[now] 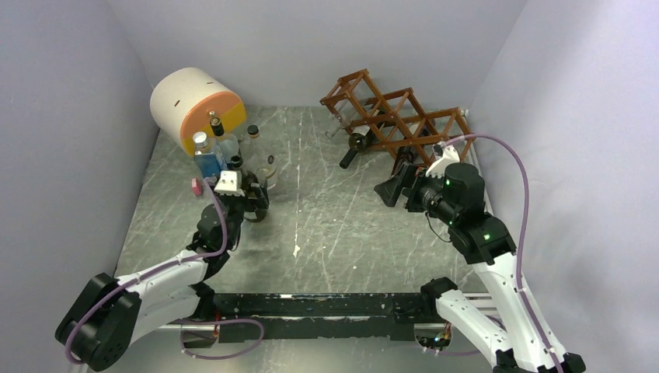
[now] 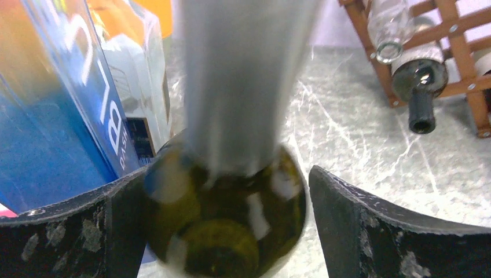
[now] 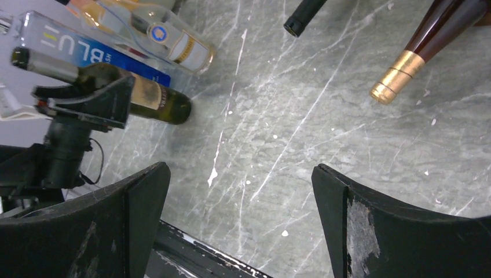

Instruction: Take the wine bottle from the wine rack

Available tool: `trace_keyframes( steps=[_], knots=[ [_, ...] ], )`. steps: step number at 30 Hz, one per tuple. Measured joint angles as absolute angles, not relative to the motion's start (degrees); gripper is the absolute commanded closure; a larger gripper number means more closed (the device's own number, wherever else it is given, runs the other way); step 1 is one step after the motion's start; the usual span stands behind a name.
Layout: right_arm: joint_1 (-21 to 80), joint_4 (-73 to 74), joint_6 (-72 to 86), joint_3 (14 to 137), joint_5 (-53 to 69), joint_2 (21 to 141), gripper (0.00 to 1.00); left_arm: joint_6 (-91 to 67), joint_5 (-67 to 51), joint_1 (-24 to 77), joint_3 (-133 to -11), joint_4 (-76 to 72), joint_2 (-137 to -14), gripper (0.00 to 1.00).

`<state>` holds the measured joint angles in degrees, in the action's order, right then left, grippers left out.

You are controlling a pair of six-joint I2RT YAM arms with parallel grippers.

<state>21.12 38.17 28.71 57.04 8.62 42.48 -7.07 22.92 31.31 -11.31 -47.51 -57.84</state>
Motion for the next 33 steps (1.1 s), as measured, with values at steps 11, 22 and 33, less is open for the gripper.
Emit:
trace_keyframes(
  steps=[11,22,33],
  knots=[
    [21.1,36.8,28.0,50.7,5.8,43.9,0.03,-9.0,21.9,31.3,-16.1,-35.4,-44.5,0.0],
    [21.1,31.2,27.8,46.2,-6.2,51.6,0.03,-10.9,17.5,31.3,-28.8,-6.9,-27.4,0.0],
    [19.2,14.7,28.7,41.8,-18.2,68.6,0.04,-0.9,8.2,31.3,-46.6,10.3,-25.7,0.06]
  ],
)
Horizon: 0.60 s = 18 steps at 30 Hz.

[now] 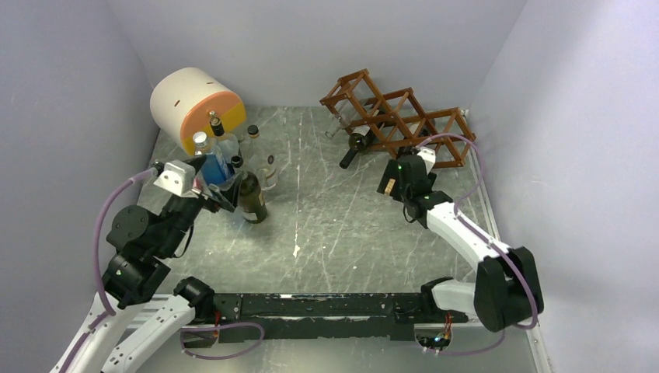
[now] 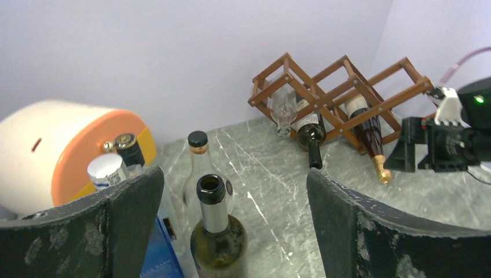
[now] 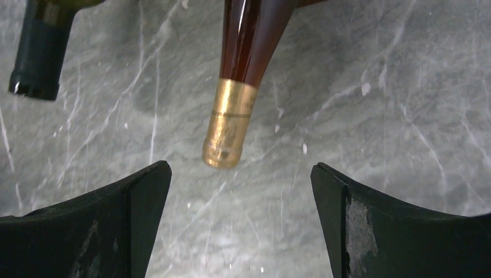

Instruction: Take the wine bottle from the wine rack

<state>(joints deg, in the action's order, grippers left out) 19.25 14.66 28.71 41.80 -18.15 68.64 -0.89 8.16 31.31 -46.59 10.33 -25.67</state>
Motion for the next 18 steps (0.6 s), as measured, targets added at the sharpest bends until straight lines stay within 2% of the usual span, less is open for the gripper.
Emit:
trace_keyframes(
  steps=[6,12,14,15,18],
  knots=[
    [16.5,-1.1,30.6,38.6,-17.3,78.1,0.15,6.4,2.1,31.3,-47.4,12.1,-27.6,0.08],
    [14.4,-15.0,35.1,36.9,-16.2,87.5,0.28,7.6,-2.8,31.3,-46.4,13.6,-27.0,0.06],
    [14.3,-19.0,36.3,36.0,-16.1,89.6,0.33,7.0,-4.2,31.3,-46.4,15.1,-26.3,0.0],
    [14.3,-20.8,36.9,35.7,-16.1,90.7,0.37,6.7,-4.7,31.3,-46.5,15.8,-25.9,0.01],
    [14.3,-25.6,38.1,35.4,-16.1,93.3,0.42,5.1,-5.4,31.3,-46.9,18.7,-24.6,0.01]
  ],
)
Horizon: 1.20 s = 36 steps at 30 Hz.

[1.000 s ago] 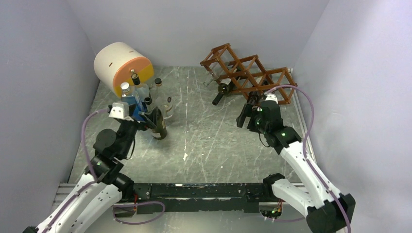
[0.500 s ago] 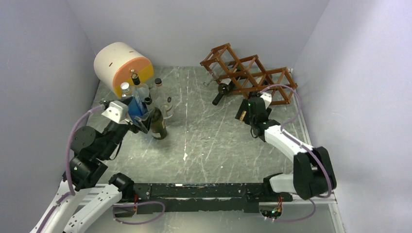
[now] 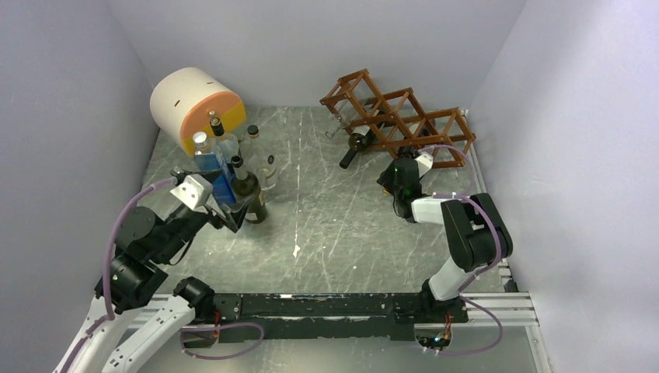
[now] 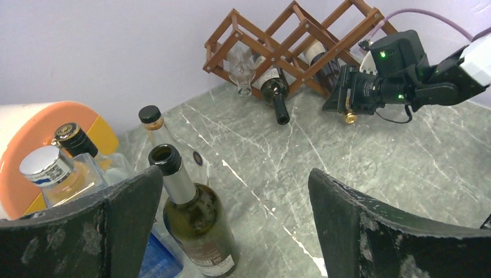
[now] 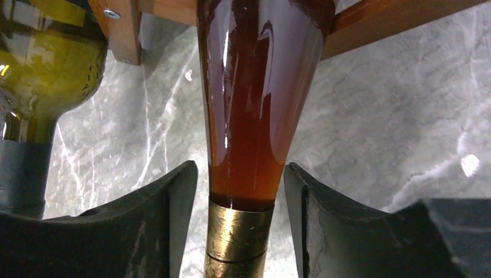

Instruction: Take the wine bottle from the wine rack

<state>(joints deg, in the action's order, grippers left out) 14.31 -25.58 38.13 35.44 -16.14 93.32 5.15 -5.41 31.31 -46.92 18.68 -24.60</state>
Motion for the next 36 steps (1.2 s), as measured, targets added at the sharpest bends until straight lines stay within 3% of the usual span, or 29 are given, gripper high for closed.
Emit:
trace_keyframes(
  steps=[7,13,16,21,36],
  knots=[
    [14.3,-35.0,39.6,34.0,-18.0,95.8,0.43,3.4,-3.6,31.3,-47.5,20.8,-19.9,0.01],
    [14.2,-37.2,39.9,34.0,-19.3,97.2,0.58,2.3,-2.8,31.3,-44.9,17.2,-15.7,0.01],
    [14.2,-36.9,40.6,33.7,-19.7,97.0,0.75,1.6,-2.8,31.3,-44.5,15.6,-15.1,0.01],
    [15.6,-33.8,42.1,32.1,-20.1,93.1,0.88,0.8,-3.0,31.3,-44.5,12.7,-15.1,0.01],
    [18.9,-27.7,45.6,20.2,-15.2,75.0,1.0,-10.3,-1.2,31.3,-51.0,10.1,-32.5,0.07]
  ],
)
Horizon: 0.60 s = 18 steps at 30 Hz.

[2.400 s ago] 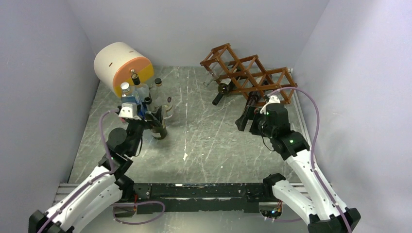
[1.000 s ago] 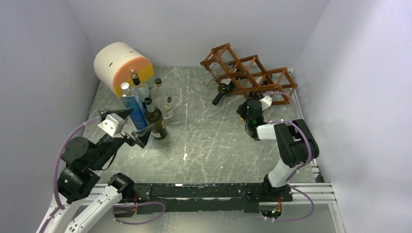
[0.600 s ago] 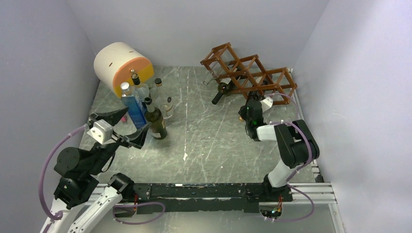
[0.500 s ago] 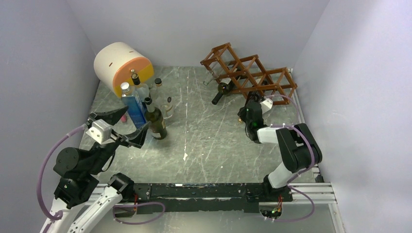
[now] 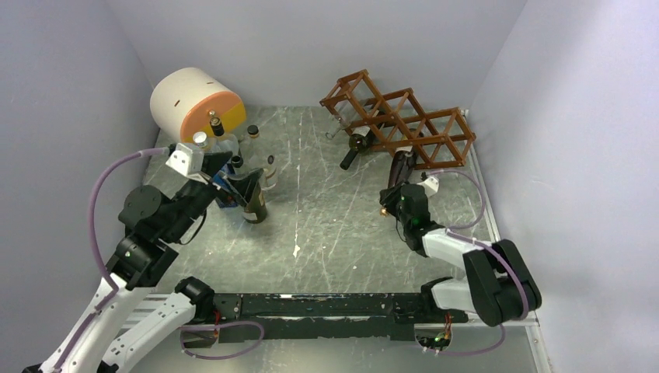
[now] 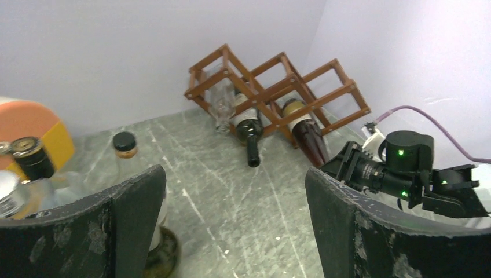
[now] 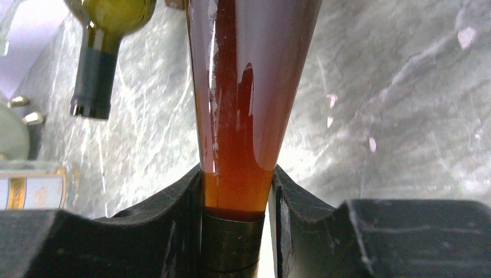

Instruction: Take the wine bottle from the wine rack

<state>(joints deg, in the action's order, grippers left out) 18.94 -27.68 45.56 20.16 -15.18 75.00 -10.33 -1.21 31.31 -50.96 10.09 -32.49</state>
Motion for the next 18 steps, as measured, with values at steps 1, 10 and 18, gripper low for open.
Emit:
trace_keyframes(
  steps=[1,10,18],
  knots=[
    [19.0,-27.5,45.8,19.2,-14.5,73.5,1.0,-10.8,-2.2,31.3,-51.0,9.5,-33.2,0.07],
    [19.7,-20.3,46.4,11.7,-9.2,57.6,1.0,-11.5,-11.5,31.4,-51.5,2.6,-41.3,0.14],
    [19.5,-10.1,47.7,9.1,-4.2,44.3,1.0,-12.4,-12.5,40.9,-51.5,-2.9,-46.7,0.15]
  ],
)
